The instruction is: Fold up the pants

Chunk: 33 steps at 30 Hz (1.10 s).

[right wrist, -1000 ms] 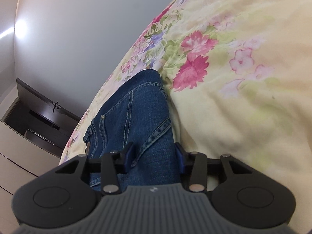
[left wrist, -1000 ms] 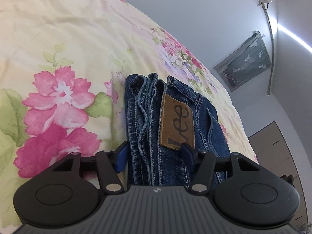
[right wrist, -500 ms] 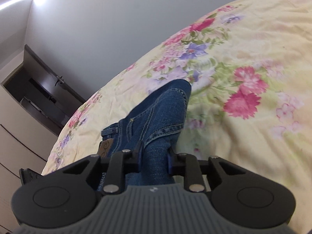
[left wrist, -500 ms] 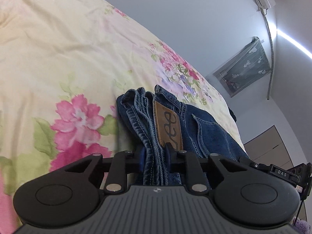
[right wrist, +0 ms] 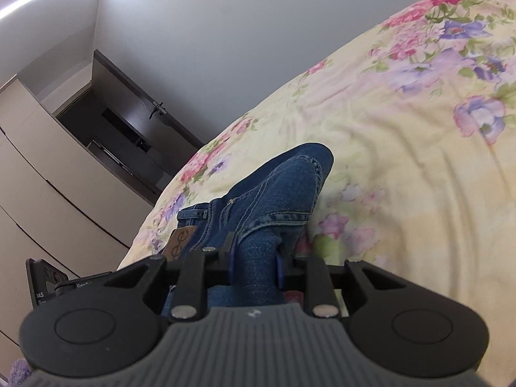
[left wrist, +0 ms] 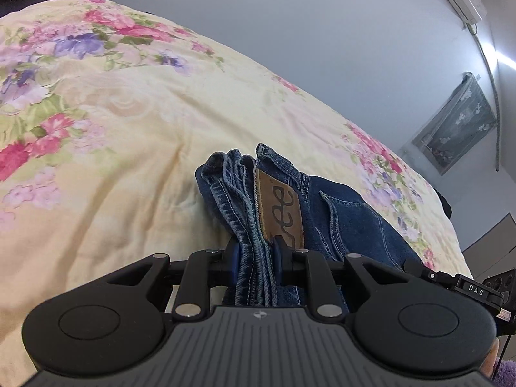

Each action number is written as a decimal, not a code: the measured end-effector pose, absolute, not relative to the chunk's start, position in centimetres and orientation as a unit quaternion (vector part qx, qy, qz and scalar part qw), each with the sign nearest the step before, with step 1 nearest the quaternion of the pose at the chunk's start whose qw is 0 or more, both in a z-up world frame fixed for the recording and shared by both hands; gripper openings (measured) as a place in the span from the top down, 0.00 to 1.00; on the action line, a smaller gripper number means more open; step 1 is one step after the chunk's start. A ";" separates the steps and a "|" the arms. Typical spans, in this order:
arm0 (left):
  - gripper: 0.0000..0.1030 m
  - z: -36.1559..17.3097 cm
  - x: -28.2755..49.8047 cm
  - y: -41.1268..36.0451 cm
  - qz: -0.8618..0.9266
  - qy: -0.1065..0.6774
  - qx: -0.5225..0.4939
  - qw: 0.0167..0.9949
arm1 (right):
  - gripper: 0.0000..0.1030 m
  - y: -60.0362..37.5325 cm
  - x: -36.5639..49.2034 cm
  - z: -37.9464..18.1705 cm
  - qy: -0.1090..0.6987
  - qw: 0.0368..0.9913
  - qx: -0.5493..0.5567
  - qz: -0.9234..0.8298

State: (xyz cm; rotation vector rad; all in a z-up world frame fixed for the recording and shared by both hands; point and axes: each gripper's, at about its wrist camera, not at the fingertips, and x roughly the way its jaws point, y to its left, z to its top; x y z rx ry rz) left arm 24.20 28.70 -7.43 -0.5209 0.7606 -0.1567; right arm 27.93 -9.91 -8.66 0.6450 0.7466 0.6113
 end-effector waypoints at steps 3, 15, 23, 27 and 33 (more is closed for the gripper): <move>0.78 -9.2 24.0 29.7 -0.071 0.378 -0.251 0.888 | 0.82 -8.2 27.6 -10.2 0.364 0.836 0.299 0.282; 0.64 -11.1 22.8 28.8 -0.025 0.378 -0.213 0.901 | 0.78 -7.3 27.9 -12.3 0.426 0.845 0.244 0.211; 0.47 -5.6 18.0 22.7 0.068 0.325 -0.071 0.940 | 0.66 -5.5 23.9 -7.3 0.360 0.910 0.099 0.180; 0.36 -2.4 14.9 19.5 0.079 0.294 -0.049 0.951 | 0.55 -4.6 19.2 -3.5 0.310 0.931 0.047 0.187; 0.23 0.4 10.9 16.7 0.103 0.273 -0.044 0.956 | 0.51 -4.3 12.9 0.5 0.275 0.943 0.014 0.186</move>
